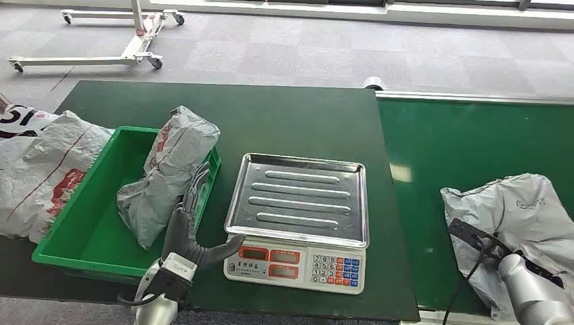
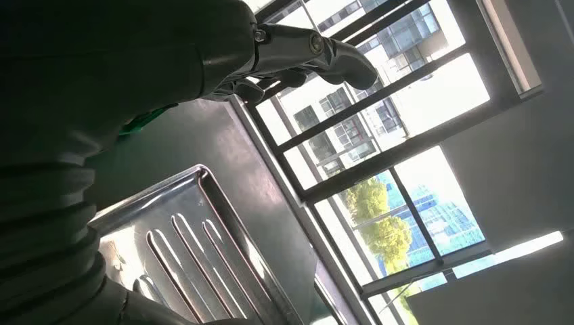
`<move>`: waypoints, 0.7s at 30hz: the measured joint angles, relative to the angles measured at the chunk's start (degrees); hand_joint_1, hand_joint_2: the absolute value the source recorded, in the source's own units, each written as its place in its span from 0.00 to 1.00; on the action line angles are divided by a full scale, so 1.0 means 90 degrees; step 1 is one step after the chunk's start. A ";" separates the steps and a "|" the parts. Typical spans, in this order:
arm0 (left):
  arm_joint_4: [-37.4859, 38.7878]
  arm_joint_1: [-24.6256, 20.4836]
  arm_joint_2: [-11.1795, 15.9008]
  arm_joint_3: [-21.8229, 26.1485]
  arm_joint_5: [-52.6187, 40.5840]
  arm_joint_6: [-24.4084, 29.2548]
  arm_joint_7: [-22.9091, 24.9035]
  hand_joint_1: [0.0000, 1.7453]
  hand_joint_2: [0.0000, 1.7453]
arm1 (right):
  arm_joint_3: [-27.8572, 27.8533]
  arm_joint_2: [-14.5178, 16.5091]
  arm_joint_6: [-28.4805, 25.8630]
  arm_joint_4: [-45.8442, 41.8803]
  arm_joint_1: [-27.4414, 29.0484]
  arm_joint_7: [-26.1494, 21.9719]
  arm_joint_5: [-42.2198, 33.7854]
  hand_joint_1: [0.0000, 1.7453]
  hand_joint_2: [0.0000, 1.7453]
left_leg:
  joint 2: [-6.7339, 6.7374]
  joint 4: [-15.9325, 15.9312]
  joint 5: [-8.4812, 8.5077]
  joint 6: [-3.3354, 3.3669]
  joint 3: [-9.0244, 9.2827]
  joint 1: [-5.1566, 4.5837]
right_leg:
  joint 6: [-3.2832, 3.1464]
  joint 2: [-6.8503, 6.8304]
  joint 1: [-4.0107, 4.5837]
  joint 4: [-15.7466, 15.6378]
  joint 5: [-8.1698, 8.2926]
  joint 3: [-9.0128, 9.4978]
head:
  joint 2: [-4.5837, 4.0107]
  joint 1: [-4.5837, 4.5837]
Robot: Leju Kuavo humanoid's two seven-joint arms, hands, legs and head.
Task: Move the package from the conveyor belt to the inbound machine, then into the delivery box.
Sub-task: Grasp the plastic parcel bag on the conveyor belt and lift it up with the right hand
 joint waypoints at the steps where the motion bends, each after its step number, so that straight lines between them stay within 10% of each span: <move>1: 0.0000 0.0000 0.0001 0.0000 0.0008 0.0009 -0.0004 0.00 1.00 | 0.0006 0.0002 -0.0010 0.0000 -0.0010 0.0015 0.0000 1.00 1.00 | 0.0000 0.0000 0.0000 0.0000 0.0000 0.0000 | 0.0000 0.0000 0.0000 0.0000 0.0000 0.0000 | 0.0000 0.0000; 21: 0.0035 0.0016 0.0106 0.0002 0.0160 0.0179 -0.0027 0.00 1.00 | 0.0211 0.0033 -0.0351 -0.0029 -0.0028 0.0143 -0.0143 1.00 1.00 | -0.0002 0.0000 0.0000 0.0000 -0.0002 0.0000 | 0.0000 -0.0001 0.0000 0.0000 0.0000 -0.0001 | 0.0000 0.0001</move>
